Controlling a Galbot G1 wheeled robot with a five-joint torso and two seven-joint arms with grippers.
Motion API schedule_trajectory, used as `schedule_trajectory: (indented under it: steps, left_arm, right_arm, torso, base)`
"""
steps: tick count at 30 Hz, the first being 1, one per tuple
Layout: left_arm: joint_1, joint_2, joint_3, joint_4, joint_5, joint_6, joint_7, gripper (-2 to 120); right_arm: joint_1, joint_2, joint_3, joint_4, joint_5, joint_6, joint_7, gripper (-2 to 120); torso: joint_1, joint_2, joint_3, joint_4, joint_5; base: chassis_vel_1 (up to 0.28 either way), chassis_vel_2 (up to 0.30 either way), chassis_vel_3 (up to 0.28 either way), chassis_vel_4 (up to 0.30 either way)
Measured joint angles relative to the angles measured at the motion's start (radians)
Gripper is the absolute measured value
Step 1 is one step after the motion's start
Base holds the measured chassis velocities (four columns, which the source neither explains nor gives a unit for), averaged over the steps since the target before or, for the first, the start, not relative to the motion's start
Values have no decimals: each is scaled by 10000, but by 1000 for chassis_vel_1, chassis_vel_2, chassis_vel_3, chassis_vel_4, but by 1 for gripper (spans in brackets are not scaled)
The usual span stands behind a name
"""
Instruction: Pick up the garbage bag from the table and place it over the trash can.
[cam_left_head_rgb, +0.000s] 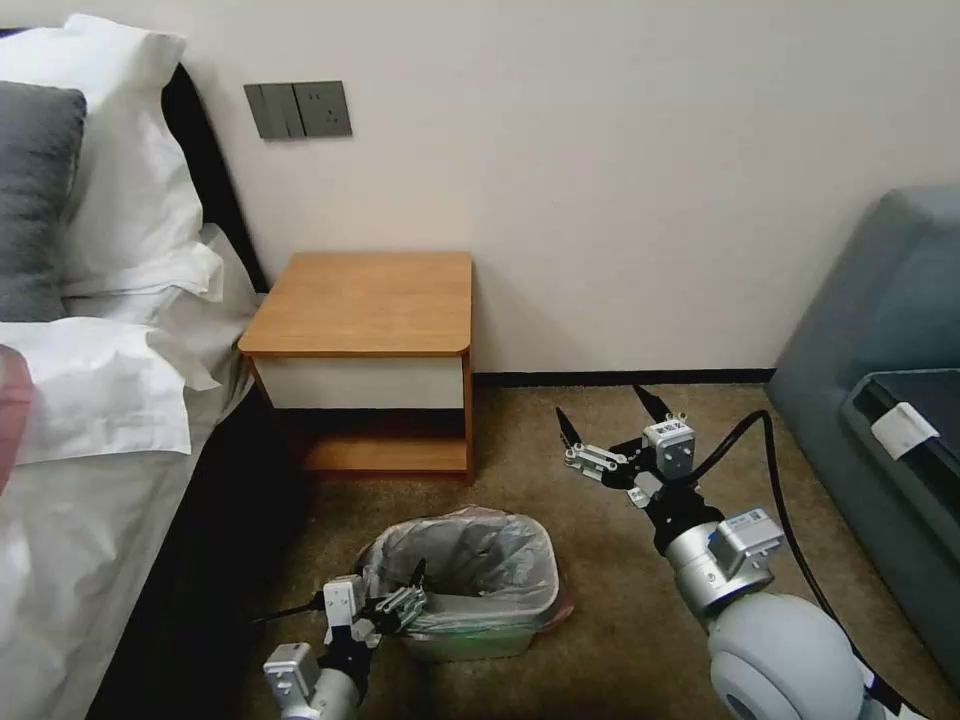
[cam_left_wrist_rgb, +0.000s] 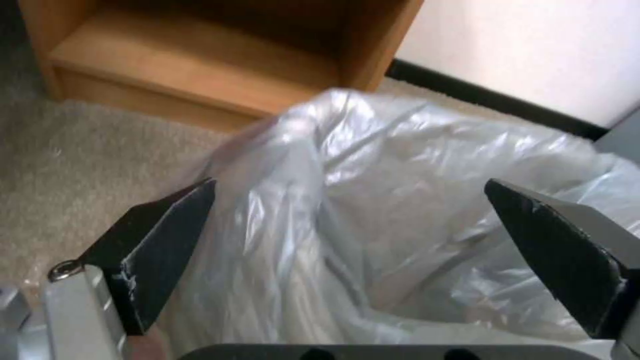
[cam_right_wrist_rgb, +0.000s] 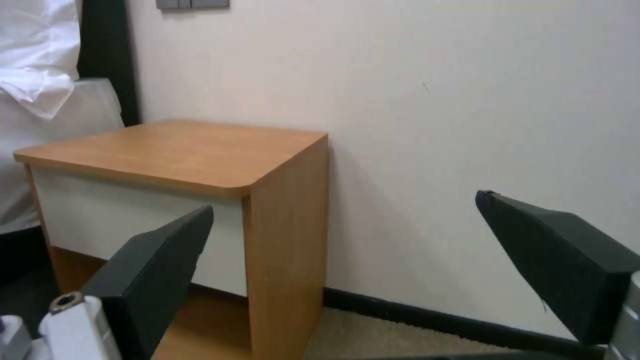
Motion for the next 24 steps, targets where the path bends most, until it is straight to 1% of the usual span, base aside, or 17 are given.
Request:
schedule_trajectory:
  steps: [3, 6, 7, 8, 10, 11, 12, 14, 15, 16, 17, 19, 20, 21, 22, 23, 24]
  left_arm:
    - [100, 35, -81, -168, 56, 14, 101, 100]
    - [221, 100, -281, -395, 101, 247, 466, 100]
    - [221, 100, -281, -395, 101, 247, 466, 100]
    - [267, 134, -401, -482, 150, 376, 704, 100]
    - [335, 168, -555, -684, 188, 359, 955, 100]
    - [367, 152, -644, -808, 195, 77, 988, 100]
    - [367, 152, -644, -808, 195, 77, 988, 100]
    - [395, 30, -898, -1051, 398, -585, 874, 100]
    - [396, -82, -1114, -1230, 772, -1199, 594, 100]
    - [396, -82, -1114, -1230, 772, -1199, 594, 100]
    - [396, -162, -1302, -1406, 1140, -1668, 315, 100]
    - [398, -227, -1572, -2037, 1656, -2262, -125, 100]
    - [394, -210, -1663, -2346, 1761, -2449, -320, 100]
    - [394, -210, -1663, -2346, 1761, -2449, -320, 100]
    - [392, -149, -1782, -2641, 1832, -2620, -446, 100]
    - [398, -87, -1873, -2832, 1894, -2699, -472, 100]
    - [494, -28, -1989, -3076, 2031, -2829, -470, 100]
  right_arm:
    - [4, 24, -10, 0, 5, 1, 0, 100]
    - [10, 69, -16, 0, 19, 2, 4, 100]
    - [10, 69, -16, 0, 19, 2, 4, 100]
    - [12, 92, -15, -1, 28, 4, 15, 100]
    - [11, 137, 23, -7, 40, 17, 32, 100]
    - [-8, 185, 65, -21, 48, 56, 55, 100]
    - [-8, 185, 65, -21, 48, 56, 55, 100]
    - [-175, 330, 183, -89, 59, 286, 55, 100]
    - [-382, 477, 359, -189, 61, 536, -75, 100]
    - [-382, 477, 359, -189, 61, 536, -75, 100]
    - [-634, 641, 607, -319, 61, 842, -356, 100]
    - [-1334, 1124, 1426, -899, 39, 1981, -1427, 100]
    - [-1617, 1400, 1830, -1184, 15, 2489, -1899, 100]
    - [-1617, 1400, 1830, -1184, 15, 2489, -1899, 100]
    - [-2076, 1862, 2373, -1519, -54, 3045, -2496, 100]
    - [-2497, 2230, 2754, -1678, -109, 3393, -2870, 100]
    - [-3015, 2669, 3113, -1766, -155, 3746, -3238, 100]
  torso:
    - [0, 0, 0, 1, 0]
    - [0, 0, 0, 0, 0]
    - [0, 0, 0, 0, 0]
    - [0, 0, 0, 0, 0]
    - [-1, 0, 0, 1, -1]
    - [0, 0, 0, 1, -1]
    - [0, 0, 0, 1, -1]
    - [0, 0, 0, 2, -1]
    - [0, -1, 0, 1, -3]
    - [0, -1, 0, 1, -3]
    - [0, 0, 0, 4, -3]
    - [0, 0, 0, 3, -4]
    - [-1, 0, -1, 0, 0]
    - [-1, 0, -1, 0, 0]
    - [0, 0, 0, 1, 3]
    - [0, 0, 0, 0, 2]
    - [0, 0, -1, -6, -1]
  base:
    - [0, 0, 0, 0]
    - [0, 0, 0, 0]
    - [0, 0, 0, 0]
    - [0, 0, 0, 0]
    - [0, 0, 0, 0]
    - [0, 0, 0, 0]
    - [0, 0, 0, 0]
    - [0, 0, 0, 0]
    - [0, 0, 0, 0]
    - [0, 0, 0, 0]
    - [0, 0, 0, 0]
    - [0, 0, 0, 0]
    - [0, 0, 0, 0]
    - [0, 0, 0, 0]
    - [0, 0, 0, 0]
    - [0, 0, 0, 0]
    - [0, 0, 0, 0]
